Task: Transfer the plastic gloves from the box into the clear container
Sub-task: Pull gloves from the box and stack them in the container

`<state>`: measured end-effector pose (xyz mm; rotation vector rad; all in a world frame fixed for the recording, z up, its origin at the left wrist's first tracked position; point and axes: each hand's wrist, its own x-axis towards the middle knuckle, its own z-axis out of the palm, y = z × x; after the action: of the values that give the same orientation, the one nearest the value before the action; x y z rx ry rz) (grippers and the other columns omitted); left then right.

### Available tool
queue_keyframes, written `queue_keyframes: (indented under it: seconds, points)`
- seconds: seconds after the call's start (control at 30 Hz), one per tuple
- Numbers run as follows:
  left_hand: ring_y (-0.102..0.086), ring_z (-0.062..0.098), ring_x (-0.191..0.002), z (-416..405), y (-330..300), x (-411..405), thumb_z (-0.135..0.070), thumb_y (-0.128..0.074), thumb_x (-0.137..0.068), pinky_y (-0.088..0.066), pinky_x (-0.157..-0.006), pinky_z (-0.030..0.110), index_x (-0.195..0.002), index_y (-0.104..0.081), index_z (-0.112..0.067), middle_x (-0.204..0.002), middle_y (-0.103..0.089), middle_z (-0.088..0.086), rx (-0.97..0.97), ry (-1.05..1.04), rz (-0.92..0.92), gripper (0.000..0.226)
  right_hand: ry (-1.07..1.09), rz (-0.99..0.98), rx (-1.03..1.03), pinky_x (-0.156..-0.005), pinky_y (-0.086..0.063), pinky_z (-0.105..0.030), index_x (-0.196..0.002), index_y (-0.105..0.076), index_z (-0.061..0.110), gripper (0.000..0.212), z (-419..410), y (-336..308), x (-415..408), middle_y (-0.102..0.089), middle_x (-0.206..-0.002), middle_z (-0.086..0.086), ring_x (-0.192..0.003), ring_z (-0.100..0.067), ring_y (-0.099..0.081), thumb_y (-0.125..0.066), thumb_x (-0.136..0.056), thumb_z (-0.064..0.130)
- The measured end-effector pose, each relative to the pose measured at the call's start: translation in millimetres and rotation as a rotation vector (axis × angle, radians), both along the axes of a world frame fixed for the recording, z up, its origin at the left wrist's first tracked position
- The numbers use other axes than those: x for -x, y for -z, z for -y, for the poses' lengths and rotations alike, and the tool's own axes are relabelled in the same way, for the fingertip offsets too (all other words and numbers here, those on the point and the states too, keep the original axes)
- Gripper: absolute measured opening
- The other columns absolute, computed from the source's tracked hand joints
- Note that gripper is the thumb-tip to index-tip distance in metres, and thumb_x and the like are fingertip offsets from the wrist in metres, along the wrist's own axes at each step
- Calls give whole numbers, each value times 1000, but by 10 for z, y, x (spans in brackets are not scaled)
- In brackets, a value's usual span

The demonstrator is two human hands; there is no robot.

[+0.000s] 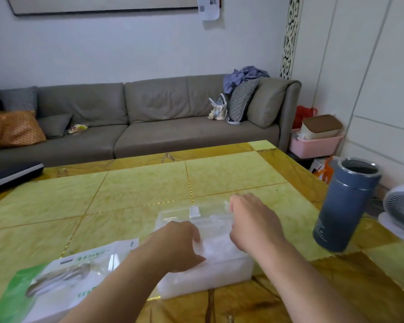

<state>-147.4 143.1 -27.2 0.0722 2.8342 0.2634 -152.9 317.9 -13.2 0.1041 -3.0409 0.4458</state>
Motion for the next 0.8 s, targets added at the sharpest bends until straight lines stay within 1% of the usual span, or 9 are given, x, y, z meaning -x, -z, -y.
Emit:
queue_keyframes:
  seconds: [0.1,0.23,0.37,0.43,0.5,0.6,0.7,0.73,0.8]
  points:
    - [-65,13,-98,-69,15,9,-51,-75,-79,-54,-81,30,-116,-61,-40,-109,-59,-11,52,28,-39,41,-131,-75,49,-77,-54,-33,-110,-56,19,39,131,-106,-93,-53,-113,2,-99,-21,-58,-69,-81,-4]
    - [-65,16,-99,-86,42,8,-50,-67,-82,-47,-67,29,-114,-62,-37,-105,-65,-9,78,91,-73,35,-225,88,107,-70,-55,-39,-88,-62,21,3,292,-111,-204,-62,-99,1,-87,-23,-63,-59,-91,21]
    - [-68,9,-98,23,-52,-21,-52,-72,-82,-56,-85,30,-130,-59,-39,-111,-65,-14,-50,106,46,51,-232,271,-92,-93,-54,-38,-134,-64,27,43,274,-51,-179,-61,-138,-1,-120,-28,-64,-66,-92,36]
    - [-66,9,-102,78,-132,-53,-55,-77,-80,-56,-92,32,-138,-53,-38,-122,-63,-13,-84,87,88,65,-207,313,-115,-89,-52,-36,-138,-63,32,52,289,-32,-116,-60,-141,4,-124,-23,-62,-71,-86,31]
    - [-60,15,-114,62,-192,-81,-51,-80,-80,-54,-93,31,-139,-53,-33,-129,-60,-7,55,70,34,67,-199,368,-166,-82,-50,-34,-133,-66,36,52,320,-19,-43,-63,-133,9,-121,-19,-63,-77,-82,34]
    - [-49,27,-127,-125,-228,-113,-37,-73,-88,-43,-91,33,-129,-58,-21,-127,-60,4,309,110,-120,46,-182,521,-276,-87,-50,-34,-130,-65,38,48,404,-59,35,-65,-121,9,-117,-18,-65,-78,-85,47]
    - [-60,27,-114,-291,-236,-138,-18,-63,-93,-41,-76,31,-113,-59,-17,-115,-63,6,269,78,-33,20,-161,575,-352,-77,-44,-32,-96,-65,34,18,493,-5,145,-61,-90,10,-92,-18,-62,-70,-87,48]
    - [-63,26,-108,-306,-231,-141,-15,-62,-92,-42,-74,30,-106,-58,-18,-106,-63,4,248,64,19,15,-153,572,-366,-75,-42,-31,-96,-65,35,16,508,15,154,-59,-89,11,-87,-17,-59,-70,-87,48]
    - [-65,23,-98,-266,-168,-94,-13,-62,-91,-43,-71,29,-96,-52,-18,-84,-54,-1,226,32,95,12,-161,588,-376,-76,-38,-32,-123,-67,42,39,509,43,170,-63,-111,12,-100,-16,-61,-74,-86,51]
